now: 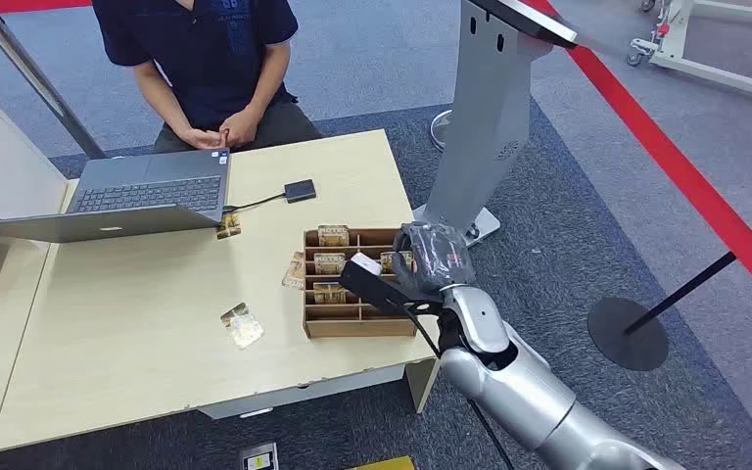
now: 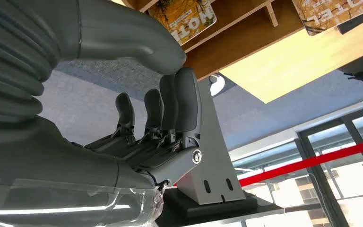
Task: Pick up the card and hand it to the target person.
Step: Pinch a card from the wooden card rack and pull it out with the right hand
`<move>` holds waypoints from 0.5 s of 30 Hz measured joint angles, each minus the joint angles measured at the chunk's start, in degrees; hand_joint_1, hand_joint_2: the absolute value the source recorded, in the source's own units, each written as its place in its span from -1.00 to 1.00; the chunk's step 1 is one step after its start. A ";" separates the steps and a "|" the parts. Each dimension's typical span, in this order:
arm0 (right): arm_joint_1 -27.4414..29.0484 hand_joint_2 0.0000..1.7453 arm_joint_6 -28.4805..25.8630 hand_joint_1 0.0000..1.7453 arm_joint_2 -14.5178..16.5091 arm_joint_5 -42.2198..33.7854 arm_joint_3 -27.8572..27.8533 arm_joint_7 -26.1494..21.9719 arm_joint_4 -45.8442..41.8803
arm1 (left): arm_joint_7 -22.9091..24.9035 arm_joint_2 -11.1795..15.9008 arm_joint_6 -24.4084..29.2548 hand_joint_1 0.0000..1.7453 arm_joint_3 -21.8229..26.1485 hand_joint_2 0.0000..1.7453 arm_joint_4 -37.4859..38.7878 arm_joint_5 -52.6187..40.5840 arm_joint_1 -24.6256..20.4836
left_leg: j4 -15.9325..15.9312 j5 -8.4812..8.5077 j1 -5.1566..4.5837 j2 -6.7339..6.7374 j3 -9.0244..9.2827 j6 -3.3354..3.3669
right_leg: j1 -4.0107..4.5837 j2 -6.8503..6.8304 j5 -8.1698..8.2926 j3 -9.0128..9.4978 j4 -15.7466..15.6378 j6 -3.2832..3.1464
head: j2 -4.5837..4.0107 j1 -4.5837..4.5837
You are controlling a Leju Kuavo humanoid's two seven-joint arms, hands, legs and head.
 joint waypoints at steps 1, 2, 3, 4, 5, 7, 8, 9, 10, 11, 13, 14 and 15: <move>-0.13 1.00 0.02 0.18 0.15 0.00 0.00 -0.08 0.34 | 0.00 0.03 -0.01 -1.00 -0.01 -1.00 0.01 0.00 0.01 | 0.00 0.00 0.00 0.00 0.00 0.00 | 0.00 0.00 0.00 0.00 0.00 0.00 | 0.00 0.00; -0.28 1.00 0.03 0.16 0.32 0.00 0.01 -0.18 0.73 | 0.01 0.05 -0.02 -1.00 -0.03 -1.00 0.01 0.00 0.01 | 0.00 0.00 0.00 0.00 0.00 0.00 | 0.00 0.00 0.00 0.00 0.00 0.00 | 0.00 0.00; -0.59 1.00 0.05 0.10 0.70 -0.01 0.01 -0.33 1.59 | 0.01 0.11 -0.04 -1.00 -0.07 -1.00 0.02 0.00 0.01 | 0.00 0.00 0.00 0.00 -0.01 0.00 | 0.00 0.00 0.00 -0.01 0.00 0.00 | 0.00 -0.01; -0.87 1.00 0.07 -0.03 1.04 -0.02 0.01 -0.47 2.39 | 0.02 0.15 -0.07 -1.00 -0.10 -1.00 0.02 -0.01 0.00 | 0.00 0.00 0.00 0.00 -0.01 0.00 | 0.00 0.00 0.00 -0.01 0.00 0.00 | 0.00 -0.01; -1.13 1.00 0.10 -0.13 1.36 -0.04 0.02 -0.58 3.21 | 0.02 0.19 -0.10 -1.00 -0.12 -1.00 0.02 -0.01 0.00 | 0.00 0.00 0.00 0.00 -0.01 0.00 | 0.00 0.00 0.00 -0.01 0.00 0.00 | 0.00 -0.01; -1.51 1.00 0.17 -0.30 1.89 -0.08 0.02 -0.71 4.58 | 0.02 0.25 -0.15 -1.00 -0.14 -1.00 0.02 -0.03 0.00 | 0.00 0.00 0.00 0.00 -0.01 0.00 | 0.00 0.00 0.00 -0.01 0.00 0.00 | 0.00 0.00; -1.66 1.00 0.23 -0.29 2.12 -0.10 0.03 -0.77 5.17 | -0.01 0.29 -0.18 -1.00 -0.15 -1.00 0.02 -0.03 0.02 | 0.00 0.00 0.00 0.00 -0.01 0.00 | 0.00 0.00 0.00 -0.01 0.00 0.00 | 0.00 0.00; -1.81 1.00 0.29 -0.26 2.35 -0.13 0.03 -0.81 5.73 | -0.04 0.32 -0.22 -1.00 -0.15 -1.00 0.02 -0.04 0.02 | 0.00 0.00 0.00 0.00 -0.01 0.00 | 0.00 0.00 0.00 -0.01 0.00 0.00 | 0.00 0.00; -1.95 1.00 0.36 -0.25 2.53 -0.15 0.03 -0.85 6.20 | -0.07 0.33 -0.29 -1.00 -0.15 -1.00 0.02 -0.04 0.02 | 0.00 0.00 0.00 0.00 -0.01 0.00 | 0.00 0.00 0.00 -0.01 0.00 0.00 | 0.00 -0.01; -2.12 1.00 0.40 -0.24 2.70 -0.17 0.03 -0.89 6.66 | -0.09 0.34 -0.39 -1.00 -0.15 -1.00 0.02 -0.05 0.02 | 0.00 0.00 0.00 0.00 -0.01 0.00 | 0.00 0.00 0.00 -0.01 0.00 0.00 | 0.00 -0.01; -2.49 1.00 0.43 -0.25 3.02 -0.17 0.03 -0.93 7.52 | -0.10 0.34 -0.55 -1.00 -0.15 -1.00 0.02 -0.08 0.02 | 0.00 0.00 0.00 0.00 -0.01 0.00 | 0.00 0.00 0.00 -0.01 0.00 0.00 | 0.00 -0.01; -2.68 1.00 0.43 -0.25 3.16 -0.17 0.04 -0.94 7.96 | -0.15 0.34 -0.61 -1.00 -0.16 -1.00 0.02 -0.09 0.02 | 0.00 0.00 0.00 0.00 -0.01 0.00 | 0.00 0.00 0.00 -0.01 0.00 0.00 | 0.00 0.00; -2.85 1.00 0.43 -0.26 3.31 -0.17 0.04 -0.94 8.42 | -0.24 0.34 -0.64 -1.00 -0.19 -1.00 0.02 -0.10 0.02 | 0.00 0.00 0.00 0.00 -0.01 0.00 | 0.00 0.00 0.00 -0.01 0.00 0.00 | 0.00 0.00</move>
